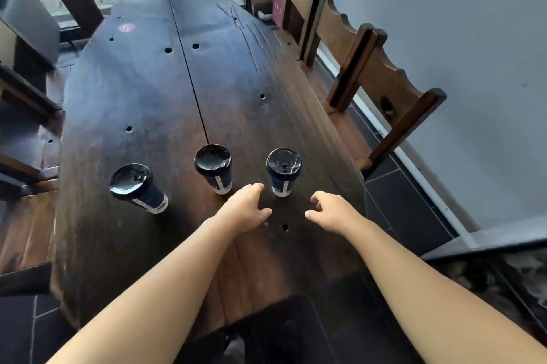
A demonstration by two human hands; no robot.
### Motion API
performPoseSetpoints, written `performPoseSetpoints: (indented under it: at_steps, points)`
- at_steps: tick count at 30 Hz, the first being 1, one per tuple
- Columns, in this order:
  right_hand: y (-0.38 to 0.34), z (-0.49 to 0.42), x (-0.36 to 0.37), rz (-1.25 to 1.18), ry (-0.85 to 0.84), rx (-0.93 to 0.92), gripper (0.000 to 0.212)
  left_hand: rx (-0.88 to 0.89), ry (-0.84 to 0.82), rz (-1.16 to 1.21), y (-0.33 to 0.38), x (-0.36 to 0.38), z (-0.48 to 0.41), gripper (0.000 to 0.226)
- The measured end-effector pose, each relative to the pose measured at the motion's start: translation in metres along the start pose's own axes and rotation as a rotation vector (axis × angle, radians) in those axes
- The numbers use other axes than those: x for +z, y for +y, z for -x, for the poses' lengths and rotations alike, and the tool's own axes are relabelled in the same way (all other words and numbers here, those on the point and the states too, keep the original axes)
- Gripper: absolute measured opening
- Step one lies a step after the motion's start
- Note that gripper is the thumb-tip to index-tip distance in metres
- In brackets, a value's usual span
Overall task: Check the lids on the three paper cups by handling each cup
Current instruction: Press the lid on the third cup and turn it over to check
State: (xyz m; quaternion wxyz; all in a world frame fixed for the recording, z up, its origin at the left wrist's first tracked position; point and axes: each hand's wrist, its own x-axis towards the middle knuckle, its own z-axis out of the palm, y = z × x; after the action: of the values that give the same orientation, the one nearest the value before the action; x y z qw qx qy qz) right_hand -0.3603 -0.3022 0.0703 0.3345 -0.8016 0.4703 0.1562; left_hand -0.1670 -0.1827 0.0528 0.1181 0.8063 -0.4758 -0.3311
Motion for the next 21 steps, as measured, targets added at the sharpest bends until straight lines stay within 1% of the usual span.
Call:
performPoseSetpoints:
  at_steps: [3, 7, 10, 12, 16, 19, 21]
  points:
    - [0.002, -0.012, -0.013, -0.058, 0.053, -0.026, 0.060, -0.022, -0.013, 0.018, -0.004, 0.008, -0.020, 0.078]
    - [-0.010, -0.037, -0.031, -0.200, 0.150, -0.132, 0.080, -0.035, 0.003, 0.030, -0.012, 0.015, -0.046, 0.092]
    - [-0.021, -0.057, -0.037, -0.250, 0.128, -0.208, 0.096, -0.031, 0.015, 0.097, -0.017, 0.022, -0.067, 0.101]
    - [-0.027, -0.068, -0.035, -0.258, 0.081, -0.244, 0.102, 0.001, 0.044, 0.188, -0.019, 0.027, -0.077, 0.096]
    - [-0.032, -0.083, -0.024, -0.222, 0.046, -0.273, 0.105, 0.055, 0.078, 0.305, -0.019, 0.036, -0.089, 0.084]
    - [-0.027, -0.086, -0.018, -0.231, 0.110, -0.274, 0.099, 0.049, 0.078, 0.365, -0.018, 0.044, -0.092, 0.078]
    - [-0.025, -0.085, -0.016, -0.227, 0.132, -0.273, 0.096, 0.043, 0.080, 0.405, -0.015, 0.047, -0.091, 0.080]
